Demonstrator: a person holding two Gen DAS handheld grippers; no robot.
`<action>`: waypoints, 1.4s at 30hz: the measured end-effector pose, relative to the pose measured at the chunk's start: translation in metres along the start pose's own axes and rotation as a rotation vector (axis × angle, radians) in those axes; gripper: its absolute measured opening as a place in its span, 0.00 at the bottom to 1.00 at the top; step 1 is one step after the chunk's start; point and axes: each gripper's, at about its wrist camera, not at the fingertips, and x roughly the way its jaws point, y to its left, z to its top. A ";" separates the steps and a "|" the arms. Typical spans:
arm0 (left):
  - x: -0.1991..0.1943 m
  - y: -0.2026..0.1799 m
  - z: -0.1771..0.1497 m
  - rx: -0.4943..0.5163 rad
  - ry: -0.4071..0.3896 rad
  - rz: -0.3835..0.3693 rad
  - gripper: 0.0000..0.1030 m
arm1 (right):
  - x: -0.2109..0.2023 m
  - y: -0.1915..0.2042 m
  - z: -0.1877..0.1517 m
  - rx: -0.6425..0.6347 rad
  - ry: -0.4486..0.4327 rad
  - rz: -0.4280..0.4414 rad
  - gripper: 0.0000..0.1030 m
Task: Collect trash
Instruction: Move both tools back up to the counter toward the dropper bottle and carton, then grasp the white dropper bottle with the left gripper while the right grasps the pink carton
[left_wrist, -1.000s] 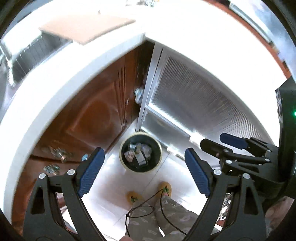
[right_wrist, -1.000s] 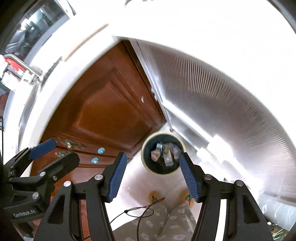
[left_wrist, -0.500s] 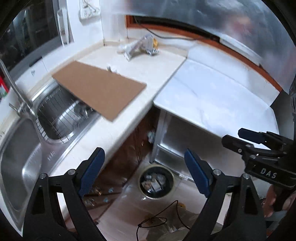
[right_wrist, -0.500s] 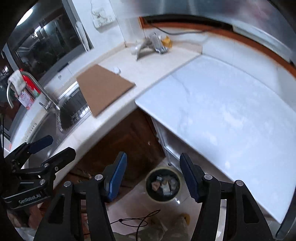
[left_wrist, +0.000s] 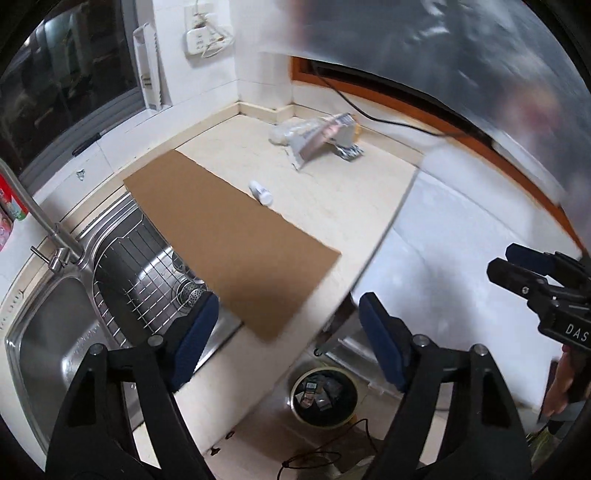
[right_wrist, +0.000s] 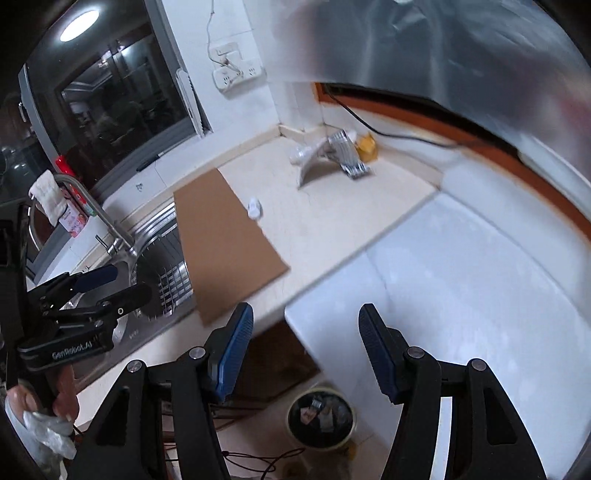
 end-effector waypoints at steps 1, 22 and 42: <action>0.006 0.002 0.011 -0.013 0.008 0.006 0.73 | 0.008 -0.004 0.012 -0.002 -0.001 0.006 0.59; 0.244 0.065 0.165 -0.144 0.275 -0.067 0.43 | 0.234 -0.066 0.215 0.171 0.030 0.082 0.59; 0.360 0.071 0.169 -0.190 0.398 -0.141 0.39 | 0.429 -0.085 0.267 0.392 0.024 0.071 0.19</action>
